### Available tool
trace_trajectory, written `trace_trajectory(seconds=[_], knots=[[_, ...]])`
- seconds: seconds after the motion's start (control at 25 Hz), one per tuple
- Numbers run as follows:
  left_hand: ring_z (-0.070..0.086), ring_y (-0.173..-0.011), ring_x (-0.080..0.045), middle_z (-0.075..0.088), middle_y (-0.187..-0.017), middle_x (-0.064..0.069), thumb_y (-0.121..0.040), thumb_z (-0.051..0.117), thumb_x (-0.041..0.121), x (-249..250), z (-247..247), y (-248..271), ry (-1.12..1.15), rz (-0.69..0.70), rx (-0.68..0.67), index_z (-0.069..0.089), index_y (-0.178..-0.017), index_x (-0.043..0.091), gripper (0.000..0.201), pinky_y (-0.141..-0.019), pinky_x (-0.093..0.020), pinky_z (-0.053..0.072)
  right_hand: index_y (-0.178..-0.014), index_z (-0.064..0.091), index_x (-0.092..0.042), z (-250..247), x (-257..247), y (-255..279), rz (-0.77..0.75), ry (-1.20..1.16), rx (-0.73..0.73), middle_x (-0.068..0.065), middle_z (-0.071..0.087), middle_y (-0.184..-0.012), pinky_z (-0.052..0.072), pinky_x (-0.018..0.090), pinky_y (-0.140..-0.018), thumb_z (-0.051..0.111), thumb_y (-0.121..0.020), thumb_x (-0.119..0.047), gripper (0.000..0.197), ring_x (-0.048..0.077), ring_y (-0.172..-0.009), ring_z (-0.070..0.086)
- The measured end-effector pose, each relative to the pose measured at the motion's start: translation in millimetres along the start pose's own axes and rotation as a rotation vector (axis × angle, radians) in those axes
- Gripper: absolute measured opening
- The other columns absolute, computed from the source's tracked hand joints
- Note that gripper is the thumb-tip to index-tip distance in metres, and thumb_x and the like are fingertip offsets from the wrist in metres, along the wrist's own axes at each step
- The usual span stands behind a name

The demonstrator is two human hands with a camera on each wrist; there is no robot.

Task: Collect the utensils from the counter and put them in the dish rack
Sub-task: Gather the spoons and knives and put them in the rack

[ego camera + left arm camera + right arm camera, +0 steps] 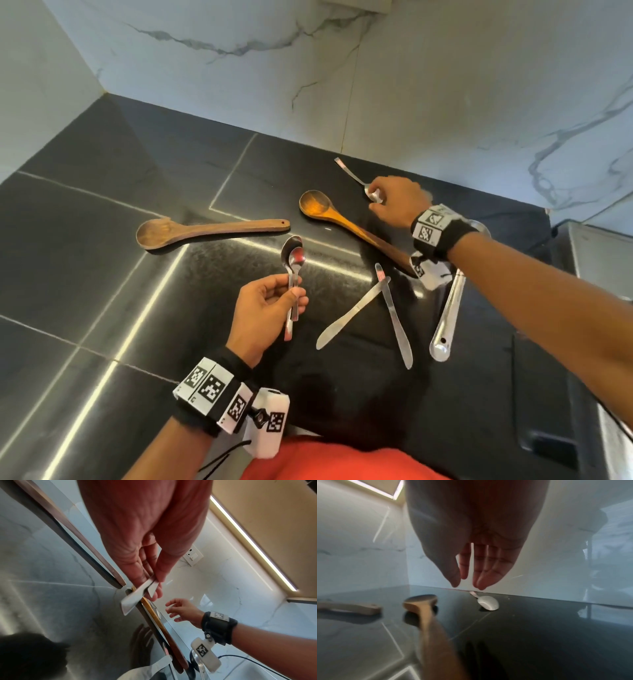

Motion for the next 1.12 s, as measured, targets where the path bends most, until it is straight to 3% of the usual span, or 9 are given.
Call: trace_trajectory(seconds=[0.2,0.36,0.64,0.76,0.84,0.92,1.12], knots=[[0.075,-0.093,-0.03,0.076,-0.097,-0.016,-0.092,0.063,0.001,-7.0,14.9,0.1,0.04,-0.021,0.076,0.071,-0.108,0.008,0.019,-0.087,-0.046,0.06,-0.115,0.062,-0.022,23.2,31.2,-51.1,-0.037,0.036,-0.134,0.005,0.063,-0.11,0.05,0.036,-0.081,0.075,-0.081,-0.044,0.042,0.02,-0.092,0.057],[0.075,-0.092,-0.031,0.076,-0.096,-0.015,-0.092,0.063,0.0,-9.8,26.2,4.9,0.043,-0.034,0.105,0.072,-0.107,0.008,0.019,-0.089,-0.049,0.059,-0.11,0.057,-0.023,33.4,39.7,-56.3,-0.053,0.021,-0.093,0.005,0.064,-0.111,0.054,0.041,-0.085,0.076,-0.082,-0.036,0.037,0.026,-0.098,0.063],[0.075,-0.091,-0.029,0.077,-0.095,-0.013,-0.091,0.064,0.0,-7.8,43.1,16.9,0.004,-0.033,0.11,0.071,-0.108,0.007,0.02,-0.089,-0.048,0.059,-0.104,0.064,-0.013,27.7,37.7,-62.8,0.014,0.059,-0.047,0.009,0.067,-0.095,0.058,0.044,-0.079,0.069,-0.086,-0.037,0.03,0.03,-0.087,0.064],[0.076,-0.09,-0.027,0.077,-0.094,-0.013,-0.091,0.064,0.0,-6.4,43.2,21.3,-0.004,-0.023,0.125,0.071,-0.108,0.007,0.02,-0.088,-0.047,0.059,-0.087,0.069,-0.008,16.9,34.6,-59.6,0.032,0.128,-0.017,0.007,0.062,-0.072,0.058,0.041,-0.07,0.059,-0.09,-0.039,0.032,0.028,-0.071,0.063],[0.075,-0.088,-0.026,0.077,-0.092,-0.012,-0.091,0.064,0.0,-4.6,41.9,25.5,-0.004,-0.01,0.136,0.071,-0.108,0.006,0.019,-0.087,-0.045,0.06,-0.083,0.071,-0.008,3.5,35.4,-51.5,0.032,0.152,0.031,0.007,0.063,-0.068,0.056,0.039,-0.069,0.055,-0.092,-0.04,0.037,0.026,-0.066,0.061],[0.075,-0.086,-0.026,0.077,-0.091,-0.014,-0.092,0.064,0.0,-1.3,38.8,29.8,-0.013,0.006,0.143,0.072,-0.107,0.007,0.019,-0.086,-0.044,0.06,-0.091,0.075,-0.01,-13.2,35.0,-38.5,-0.012,0.03,0.071,0.009,0.069,-0.078,0.057,0.04,-0.073,0.057,-0.093,-0.036,0.032,0.026,-0.073,0.063],[0.075,-0.085,-0.024,0.076,-0.091,-0.013,-0.092,0.063,0.001,8.0,23.1,35.9,-0.019,0.056,0.179,0.072,-0.104,0.012,0.018,-0.081,-0.037,0.062,-0.104,0.076,-0.014,-68.2,9.6,22.7,-0.317,-0.323,0.245,0.003,0.074,-0.091,0.058,0.034,-0.079,0.064,-0.094,-0.027,0.02,0.015,-0.081,0.065]])
Point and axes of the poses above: each hand's wrist, its own y-axis away from the middle knuckle, its own z-axis out of the palm, x = y × z, the point moved 8 cm from there along -y, towards the middle knuckle
